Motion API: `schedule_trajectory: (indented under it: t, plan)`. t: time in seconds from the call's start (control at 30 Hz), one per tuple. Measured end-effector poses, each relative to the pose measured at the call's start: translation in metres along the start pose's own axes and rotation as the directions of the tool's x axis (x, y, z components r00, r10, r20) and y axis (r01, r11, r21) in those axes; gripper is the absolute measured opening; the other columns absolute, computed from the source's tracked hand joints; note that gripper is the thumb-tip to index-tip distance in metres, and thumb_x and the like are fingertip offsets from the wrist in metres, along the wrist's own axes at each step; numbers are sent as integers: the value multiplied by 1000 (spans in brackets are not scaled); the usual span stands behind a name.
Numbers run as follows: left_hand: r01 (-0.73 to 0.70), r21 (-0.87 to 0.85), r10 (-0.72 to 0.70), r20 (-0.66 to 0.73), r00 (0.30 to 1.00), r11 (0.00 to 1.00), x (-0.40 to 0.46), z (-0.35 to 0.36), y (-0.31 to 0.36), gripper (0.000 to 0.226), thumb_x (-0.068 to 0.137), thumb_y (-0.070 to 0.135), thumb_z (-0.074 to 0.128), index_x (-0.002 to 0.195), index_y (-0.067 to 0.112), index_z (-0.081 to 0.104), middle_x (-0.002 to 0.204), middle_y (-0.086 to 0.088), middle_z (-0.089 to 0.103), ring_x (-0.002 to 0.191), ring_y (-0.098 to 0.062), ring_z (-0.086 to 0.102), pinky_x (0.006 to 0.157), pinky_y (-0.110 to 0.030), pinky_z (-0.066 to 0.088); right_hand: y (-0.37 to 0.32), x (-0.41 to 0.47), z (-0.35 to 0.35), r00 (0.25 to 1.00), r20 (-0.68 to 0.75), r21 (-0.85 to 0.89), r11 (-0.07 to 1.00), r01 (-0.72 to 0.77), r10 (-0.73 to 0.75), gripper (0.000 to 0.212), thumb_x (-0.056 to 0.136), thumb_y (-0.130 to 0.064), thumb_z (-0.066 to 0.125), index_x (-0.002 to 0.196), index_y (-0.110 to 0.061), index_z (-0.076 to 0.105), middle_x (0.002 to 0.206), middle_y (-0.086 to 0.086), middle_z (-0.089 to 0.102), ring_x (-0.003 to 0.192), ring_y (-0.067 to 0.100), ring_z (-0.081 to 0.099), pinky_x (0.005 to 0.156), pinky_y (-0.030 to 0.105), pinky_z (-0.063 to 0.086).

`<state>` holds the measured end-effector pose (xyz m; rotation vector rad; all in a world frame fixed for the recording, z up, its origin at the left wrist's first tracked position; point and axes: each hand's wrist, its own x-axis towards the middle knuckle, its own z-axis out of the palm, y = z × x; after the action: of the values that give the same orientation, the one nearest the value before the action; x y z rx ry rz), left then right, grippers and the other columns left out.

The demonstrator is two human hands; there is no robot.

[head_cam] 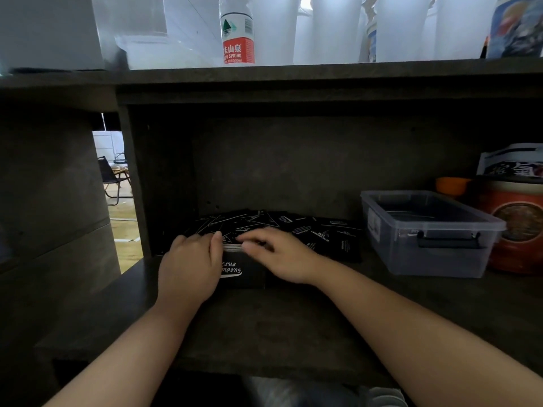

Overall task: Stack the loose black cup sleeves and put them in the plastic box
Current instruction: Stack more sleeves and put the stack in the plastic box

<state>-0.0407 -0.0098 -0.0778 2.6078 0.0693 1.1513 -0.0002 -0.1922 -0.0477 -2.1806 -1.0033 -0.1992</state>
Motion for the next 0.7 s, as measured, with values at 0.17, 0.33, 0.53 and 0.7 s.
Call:
schedule_trajectory:
  t: [0.17,0.33,0.53,0.7]
  plan:
    - [-11,-2,11,-1,1000,1000,0,2,-1,41,102,32,31,74,18,57,67,1,56,73,-20,51,64,-35,43,34,-5,-43,931,-194,-298,885,-357,310,55,85,-52,64,132,-27,53,136,5,45,127,21,44,106,36,40]
    - [-35,4,35,-17,999,999,2,5,-4,41,101,31,28,69,20,50,62,3,51,66,-17,45,63,-32,37,44,-15,-55,850,54,-371,801,-470,524,89,72,-63,72,146,-37,30,153,6,25,140,28,27,112,44,33]
    - [-30,15,31,-33,999,999,2,5,-3,45,102,33,24,69,20,51,63,3,50,66,-20,49,61,-36,44,40,-11,-49,864,46,-444,785,-432,501,65,89,-49,61,146,-28,37,147,5,43,131,23,45,103,32,41]
    - [-55,12,55,-22,998,998,2,4,-2,37,102,31,30,68,25,45,62,6,46,66,-18,49,62,-33,39,29,-10,-56,889,-369,-356,843,-403,270,27,104,-27,35,84,-17,51,75,1,52,81,27,62,61,28,36]
